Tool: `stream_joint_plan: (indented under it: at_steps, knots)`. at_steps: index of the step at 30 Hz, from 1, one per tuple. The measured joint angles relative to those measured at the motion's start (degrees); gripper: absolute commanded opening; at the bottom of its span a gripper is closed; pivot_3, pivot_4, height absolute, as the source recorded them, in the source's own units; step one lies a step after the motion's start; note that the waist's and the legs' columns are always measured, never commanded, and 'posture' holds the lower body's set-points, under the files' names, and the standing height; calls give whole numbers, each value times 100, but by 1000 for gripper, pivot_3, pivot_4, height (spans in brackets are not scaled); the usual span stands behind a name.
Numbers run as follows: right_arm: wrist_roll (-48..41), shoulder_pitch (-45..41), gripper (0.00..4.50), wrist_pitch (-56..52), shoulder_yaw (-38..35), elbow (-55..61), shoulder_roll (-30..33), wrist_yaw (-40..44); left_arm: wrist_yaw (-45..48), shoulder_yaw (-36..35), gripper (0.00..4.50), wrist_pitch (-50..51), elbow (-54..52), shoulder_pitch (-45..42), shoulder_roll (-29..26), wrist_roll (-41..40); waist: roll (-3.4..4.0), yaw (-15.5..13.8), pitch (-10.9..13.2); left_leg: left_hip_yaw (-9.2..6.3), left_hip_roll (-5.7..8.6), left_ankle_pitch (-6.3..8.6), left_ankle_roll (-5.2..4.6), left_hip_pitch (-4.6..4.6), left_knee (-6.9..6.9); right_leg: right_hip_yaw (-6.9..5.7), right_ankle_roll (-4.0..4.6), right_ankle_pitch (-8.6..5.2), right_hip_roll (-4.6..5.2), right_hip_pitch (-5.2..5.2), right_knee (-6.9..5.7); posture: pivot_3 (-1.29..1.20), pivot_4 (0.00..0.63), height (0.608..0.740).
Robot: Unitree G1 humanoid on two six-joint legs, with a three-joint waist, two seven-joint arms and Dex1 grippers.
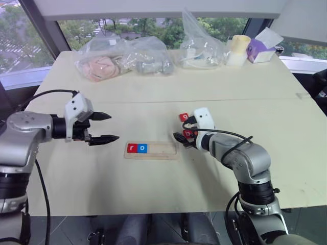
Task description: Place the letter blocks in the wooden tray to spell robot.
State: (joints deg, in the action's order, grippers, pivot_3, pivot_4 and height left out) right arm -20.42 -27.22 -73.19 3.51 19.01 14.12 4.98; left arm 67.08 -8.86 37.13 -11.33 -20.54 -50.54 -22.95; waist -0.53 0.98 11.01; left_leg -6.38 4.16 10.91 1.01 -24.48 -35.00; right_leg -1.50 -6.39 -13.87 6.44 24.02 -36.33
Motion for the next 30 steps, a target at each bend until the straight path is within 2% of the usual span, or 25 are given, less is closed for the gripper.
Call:
stream_joint_plan:
  at_steps: [2,5,10,16,20,22,27,30]
  knots:
    - [110,29,4500,-4,42,18,-4,-64,-299,-95,4486,265,-391,189,96,-175,-1,-1,0,-1,-3,-2,2,2,-1,0,2,1,-3,-1,-2,0,150,740]
    - [216,118,3656,39,82,80,-47,-113,-578,-147,4500,492,-715,289,112,-358,0,-12,-2,-2,-3,-2,4,5,-2,-1,4,0,-3,-4,-2,0,150,740]
    - [396,178,1145,109,97,89,-215,-182,-857,-125,4500,526,-812,392,121,-453,0,12,-3,0,-5,-3,4,7,-1,0,6,2,-7,-3,-1,0,150,740]
    - [513,221,1145,-38,-20,223,-263,-262,-917,199,4500,447,-768,280,190,-450,1,-11,-3,0,-5,-4,6,6,-2,1,9,3,-8,-2,-1,0,150,740]
    - [542,610,1145,-885,-743,1200,-844,-472,-888,416,4500,392,-753,149,228,-458,1,-38,-3,-3,-4,-4,6,2,2,1,8,3,-7,0,-1,0,150,740]
    - [535,1013,1145,-1641,-1225,2111,-1418,-518,-849,605,4500,378,-700,23,292,-464,1,-31,-3,-4,-4,-4,6,1,5,2,8,3,-9,3,-1,0,150,740]
    - [440,1792,1145,-1889,-1339,3033,-1600,-600,-718,848,4500,329,-510,-186,348,-469,4,-5,-3,0,-5,-3,7,4,2,7,30,-8,-9,5,0,0,150,740]
    - [433,1886,1145,-1889,-1350,3133,-1653,-707,-605,1052,4500,192,-285,-399,387,-392,5,-5,-3,-4,-6,-4,7,6,1,12,43,-3,-16,7,0,0,150,740]
